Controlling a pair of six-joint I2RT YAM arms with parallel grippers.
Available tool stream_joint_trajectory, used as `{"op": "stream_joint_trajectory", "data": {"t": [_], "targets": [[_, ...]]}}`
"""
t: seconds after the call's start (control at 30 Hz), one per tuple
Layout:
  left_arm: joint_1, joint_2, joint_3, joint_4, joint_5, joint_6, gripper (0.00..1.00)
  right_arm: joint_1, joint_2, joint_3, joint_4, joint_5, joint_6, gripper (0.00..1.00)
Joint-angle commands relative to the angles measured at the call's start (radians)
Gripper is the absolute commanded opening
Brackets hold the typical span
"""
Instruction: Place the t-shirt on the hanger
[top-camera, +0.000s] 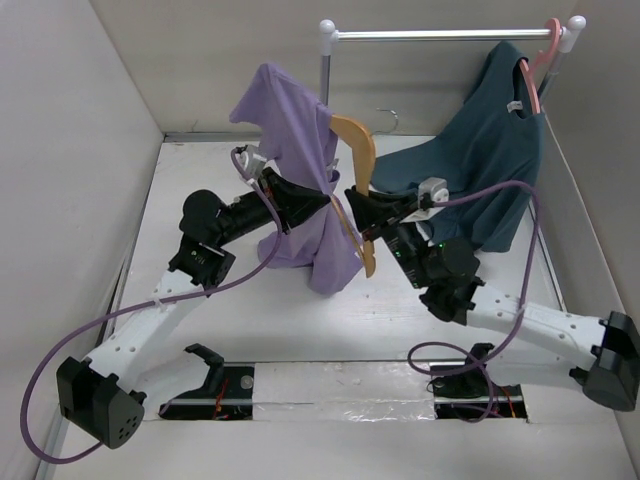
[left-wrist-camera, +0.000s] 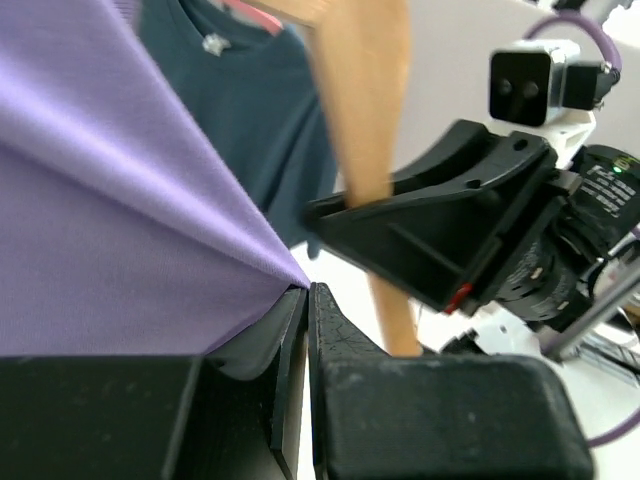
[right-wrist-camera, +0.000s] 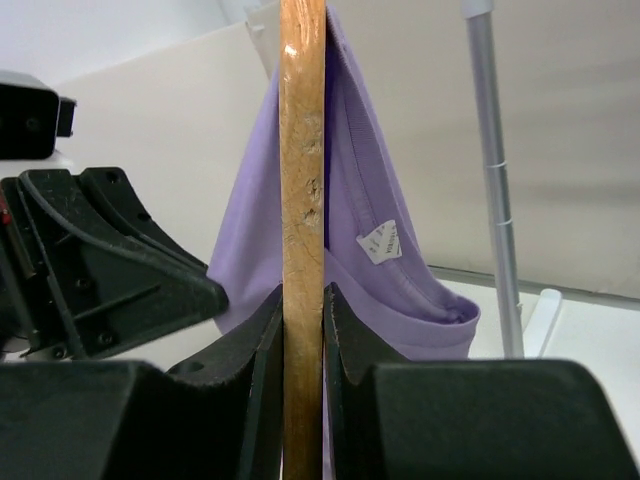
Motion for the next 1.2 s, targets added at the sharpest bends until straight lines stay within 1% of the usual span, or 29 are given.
{"op": "stream_joint_trajectory", "data": {"t": [0.0,0.03,0.1,0.17,0.2,0.27,0.3,0.37,0.4,0.47,0.57,0.6,0.77,0.83,0.9,0.93,1.03,1.17], "targets": [[-0.008,-0.025,0.029,-0.04,0.126,0.014,0.0,0.022,0.079,0.082,0.315,0.045,-0.078,0.0],[-0.008,-0.029,0.04,-0.075,0.125,0.034,0.0,0.022,0.097,0.104,0.359,0.059,-0.086,0.0],[-0.008,-0.042,0.044,-0.143,0.1,0.058,0.0,0.022,0.137,0.136,0.358,0.062,-0.098,0.0],[-0.008,-0.064,0.047,-0.177,0.089,0.083,0.0,0.022,0.143,0.159,0.353,0.051,-0.121,0.0],[-0.008,-0.068,0.079,-0.268,0.03,0.101,0.0,0.022,0.128,0.156,0.347,0.045,-0.118,0.0],[-0.008,-0.084,0.119,-0.358,-0.039,0.161,0.0,0.022,0.107,0.132,0.336,0.04,-0.111,0.0],[-0.008,-0.093,0.147,-0.399,-0.134,0.169,0.12,0.022,0.096,0.123,0.327,0.04,-0.105,0.0],[-0.008,-0.119,0.166,-0.393,-0.206,0.158,0.32,0.022,0.059,0.093,0.292,0.042,-0.094,0.0],[-0.008,-0.121,0.204,-0.39,-0.252,0.155,0.42,0.022,0.047,0.084,0.28,0.043,-0.083,0.0],[-0.008,-0.107,0.239,-0.375,-0.276,0.108,0.45,0.022,0.022,0.066,0.253,0.043,-0.075,0.0],[-0.008,-0.075,0.279,-0.251,-0.329,0.007,0.51,0.022,-0.007,0.029,0.224,0.057,-0.055,0.0],[-0.008,-0.059,0.3,-0.248,-0.337,-0.003,0.52,0.022,-0.015,0.023,0.217,0.054,-0.048,0.0],[-0.008,0.071,0.434,-0.241,-0.346,-0.021,0.53,0.022,-0.042,0.006,0.155,0.042,-0.029,0.0],[-0.008,0.1,0.478,-0.234,-0.366,-0.027,0.56,0.022,-0.051,0.0,0.148,0.043,-0.022,0.0],[-0.008,0.149,0.517,-0.226,-0.356,-0.036,0.59,0.022,-0.051,-0.002,0.146,0.04,-0.017,0.0],[-0.008,0.186,0.531,-0.231,-0.356,-0.038,0.6,0.022,-0.058,-0.003,0.135,0.039,-0.008,0.0],[-0.008,0.218,0.551,-0.231,-0.397,-0.032,0.61,0.022,-0.055,-0.003,0.134,0.034,0.003,0.0],[-0.008,0.278,0.584,-0.234,-0.415,-0.026,0.63,0.022,-0.055,-0.005,0.128,0.033,0.009,0.0]]}}
